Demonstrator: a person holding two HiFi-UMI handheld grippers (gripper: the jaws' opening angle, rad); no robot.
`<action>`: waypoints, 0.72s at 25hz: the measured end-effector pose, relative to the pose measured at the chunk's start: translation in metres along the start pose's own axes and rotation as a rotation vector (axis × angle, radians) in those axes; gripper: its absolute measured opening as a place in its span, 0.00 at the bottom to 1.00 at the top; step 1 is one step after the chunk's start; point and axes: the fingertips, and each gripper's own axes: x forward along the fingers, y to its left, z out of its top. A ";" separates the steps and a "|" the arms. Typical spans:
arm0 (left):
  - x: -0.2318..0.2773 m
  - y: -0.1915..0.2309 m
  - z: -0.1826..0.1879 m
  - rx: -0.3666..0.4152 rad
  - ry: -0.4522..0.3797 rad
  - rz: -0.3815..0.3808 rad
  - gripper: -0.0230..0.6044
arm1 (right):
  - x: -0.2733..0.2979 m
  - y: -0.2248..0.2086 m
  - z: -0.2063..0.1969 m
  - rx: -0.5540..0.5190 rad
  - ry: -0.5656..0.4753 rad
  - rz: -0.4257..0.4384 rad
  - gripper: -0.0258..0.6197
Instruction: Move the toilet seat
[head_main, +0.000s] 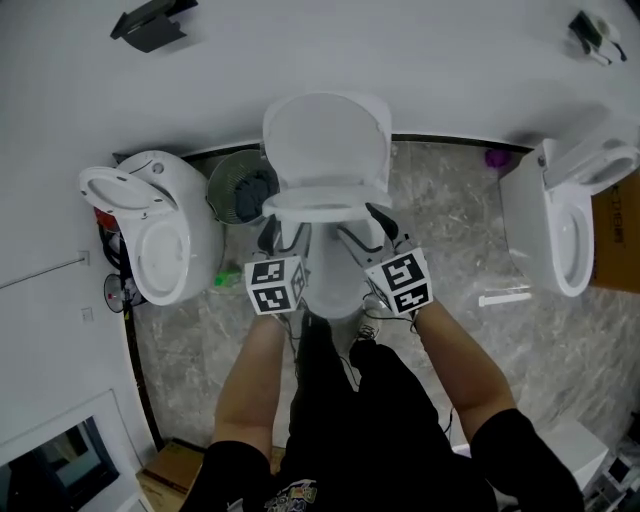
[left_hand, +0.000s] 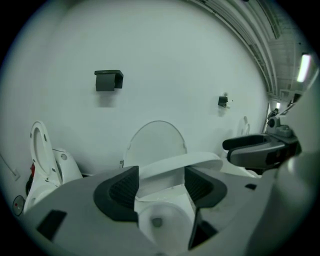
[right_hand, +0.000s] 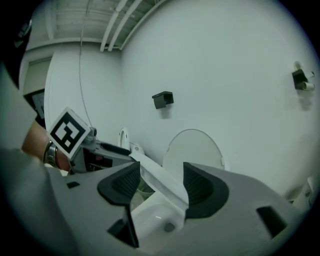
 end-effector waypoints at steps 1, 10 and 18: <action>0.002 0.000 0.003 0.004 -0.003 -0.005 0.48 | 0.004 0.000 0.002 -0.020 0.000 -0.007 0.47; 0.022 0.009 0.027 0.054 -0.039 -0.101 0.48 | 0.041 -0.012 0.018 -0.022 0.014 -0.093 0.45; 0.056 0.020 0.064 0.101 -0.063 -0.201 0.48 | 0.067 -0.040 0.044 0.065 -0.019 -0.204 0.42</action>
